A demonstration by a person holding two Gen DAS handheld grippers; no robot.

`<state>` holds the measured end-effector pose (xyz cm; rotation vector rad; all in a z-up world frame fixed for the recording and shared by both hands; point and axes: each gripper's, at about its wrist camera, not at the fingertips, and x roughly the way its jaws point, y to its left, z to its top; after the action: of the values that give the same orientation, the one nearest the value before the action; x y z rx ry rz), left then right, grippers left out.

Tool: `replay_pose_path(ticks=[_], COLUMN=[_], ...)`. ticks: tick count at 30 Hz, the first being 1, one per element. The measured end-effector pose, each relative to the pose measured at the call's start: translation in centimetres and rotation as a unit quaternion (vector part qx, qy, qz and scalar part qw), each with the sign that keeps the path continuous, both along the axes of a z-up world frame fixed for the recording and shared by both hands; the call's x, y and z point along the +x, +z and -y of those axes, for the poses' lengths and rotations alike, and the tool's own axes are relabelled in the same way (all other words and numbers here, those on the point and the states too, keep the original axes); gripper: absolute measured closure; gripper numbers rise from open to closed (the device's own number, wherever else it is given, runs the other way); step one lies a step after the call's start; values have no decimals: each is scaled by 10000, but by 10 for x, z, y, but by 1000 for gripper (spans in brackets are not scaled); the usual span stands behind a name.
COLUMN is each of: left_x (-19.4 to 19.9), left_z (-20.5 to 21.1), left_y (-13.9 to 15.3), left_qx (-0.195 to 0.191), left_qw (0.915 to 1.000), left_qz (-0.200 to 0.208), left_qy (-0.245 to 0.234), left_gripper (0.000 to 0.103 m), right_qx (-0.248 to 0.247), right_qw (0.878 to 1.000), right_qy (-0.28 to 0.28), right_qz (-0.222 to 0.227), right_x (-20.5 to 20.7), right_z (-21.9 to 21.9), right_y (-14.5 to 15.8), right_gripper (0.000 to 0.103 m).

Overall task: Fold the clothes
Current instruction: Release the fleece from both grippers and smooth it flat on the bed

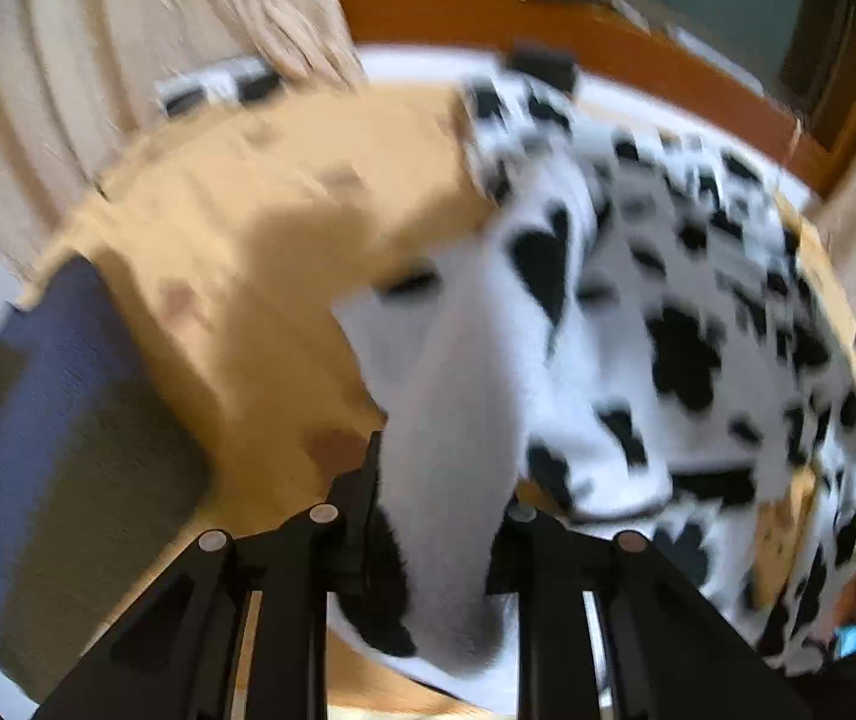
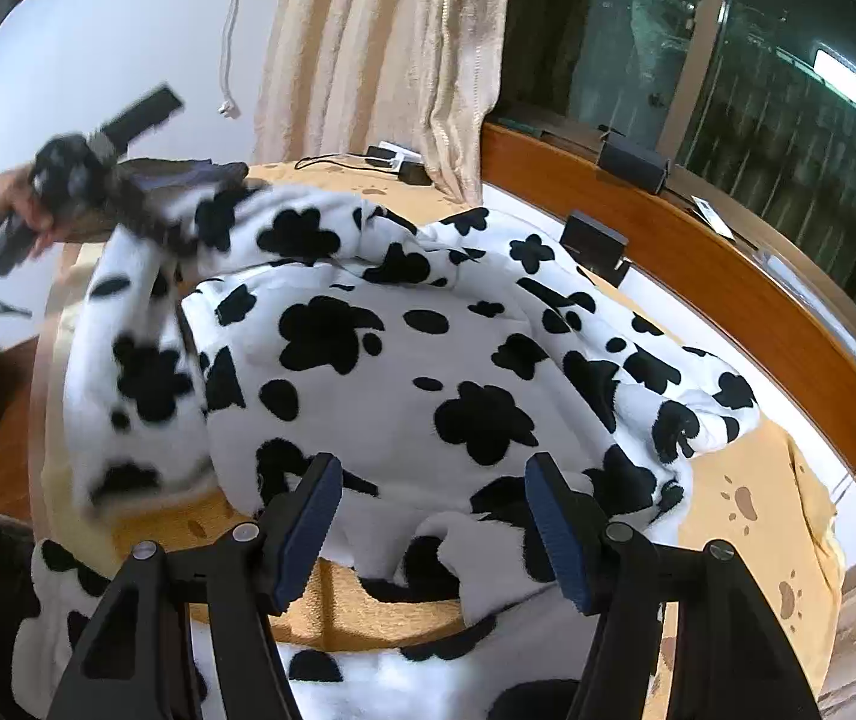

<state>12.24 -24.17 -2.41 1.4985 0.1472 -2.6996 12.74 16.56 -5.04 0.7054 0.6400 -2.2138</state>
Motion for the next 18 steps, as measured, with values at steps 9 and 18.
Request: replay_pose_path(ticks=[9, 18], left_x=[-40, -83], left_z=[58, 9], left_y=[70, -9], left_qx=[-1911, -4937], left_qw=[9719, 8693], left_qz=[-984, -134], left_qy=[958, -176], left_gripper=[34, 19], right_qx=[-86, 301], right_qw=[9996, 9993], right_qy=[-208, -35], right_qz=[178, 197], right_x=[-14, -5], right_z=[-4, 2], right_y=[-8, -23], right_gripper=[38, 37])
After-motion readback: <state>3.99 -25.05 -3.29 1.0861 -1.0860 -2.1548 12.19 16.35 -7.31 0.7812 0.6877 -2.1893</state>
